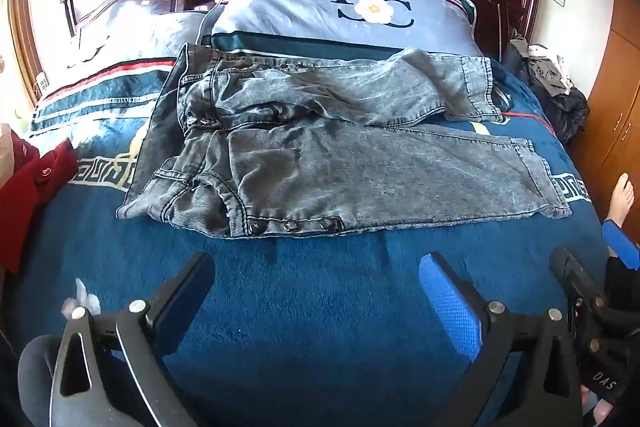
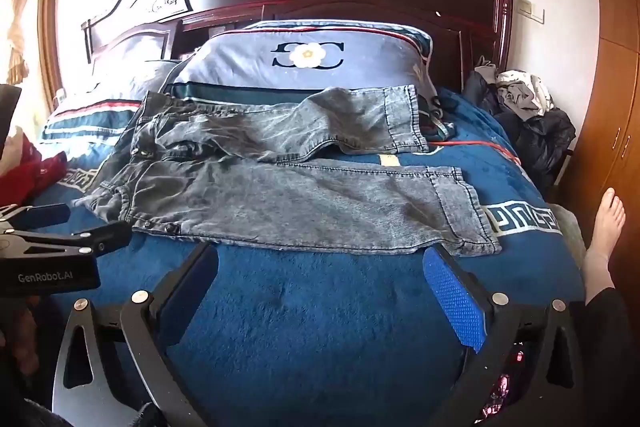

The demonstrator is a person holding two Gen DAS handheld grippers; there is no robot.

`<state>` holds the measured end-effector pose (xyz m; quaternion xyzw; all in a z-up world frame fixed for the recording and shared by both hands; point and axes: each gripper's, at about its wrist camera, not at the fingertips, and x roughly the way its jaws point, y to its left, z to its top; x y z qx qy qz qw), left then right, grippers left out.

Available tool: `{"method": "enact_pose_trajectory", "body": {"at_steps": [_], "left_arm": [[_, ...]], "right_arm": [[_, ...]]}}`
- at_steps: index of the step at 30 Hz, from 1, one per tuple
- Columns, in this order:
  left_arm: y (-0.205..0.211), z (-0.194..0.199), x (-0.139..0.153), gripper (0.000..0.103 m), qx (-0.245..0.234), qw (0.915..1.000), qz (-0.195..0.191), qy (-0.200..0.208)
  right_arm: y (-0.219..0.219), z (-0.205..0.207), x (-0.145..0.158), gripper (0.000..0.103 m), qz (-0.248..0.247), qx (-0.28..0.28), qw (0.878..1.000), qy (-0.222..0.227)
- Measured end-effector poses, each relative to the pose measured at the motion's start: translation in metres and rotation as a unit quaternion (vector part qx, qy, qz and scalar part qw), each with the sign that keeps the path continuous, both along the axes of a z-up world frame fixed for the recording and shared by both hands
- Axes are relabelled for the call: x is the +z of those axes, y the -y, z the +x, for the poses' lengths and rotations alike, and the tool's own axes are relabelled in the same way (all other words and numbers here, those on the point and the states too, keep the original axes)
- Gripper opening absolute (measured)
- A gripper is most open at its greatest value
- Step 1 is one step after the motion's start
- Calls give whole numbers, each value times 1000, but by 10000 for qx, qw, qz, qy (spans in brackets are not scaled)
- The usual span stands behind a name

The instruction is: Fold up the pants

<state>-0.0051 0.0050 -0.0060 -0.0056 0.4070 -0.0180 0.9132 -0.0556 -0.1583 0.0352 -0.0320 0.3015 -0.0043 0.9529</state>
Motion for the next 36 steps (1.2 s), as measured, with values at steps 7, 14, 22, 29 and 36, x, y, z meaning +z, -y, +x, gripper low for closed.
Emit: {"method": "enact_pose_trajectory", "body": {"at_steps": [7, 14, 22, 29, 36], "left_arm": [[-4, 1, 0, 103, 106, 9999, 64, -51], [-5, 2, 1, 103, 134, 9999, 28, -54], [-5, 2, 1, 103, 139, 9999, 24, -67], [-6, 5, -1, 103, 151, 9999, -44, -59], [-10, 9, -5, 103, 189, 9997, -135, -60]], "right_arm": [[3, -1, -6, 103, 20, 4, 10000, -40], [4, 0, -4, 103, 43, -4, 10000, -70], [4, 1, -6, 103, 81, -10, 9999, -110], [7, 2, -9, 103, 155, -67, 9997, -183], [9, 3, -10, 103, 195, -121, 9995, -201]]}}
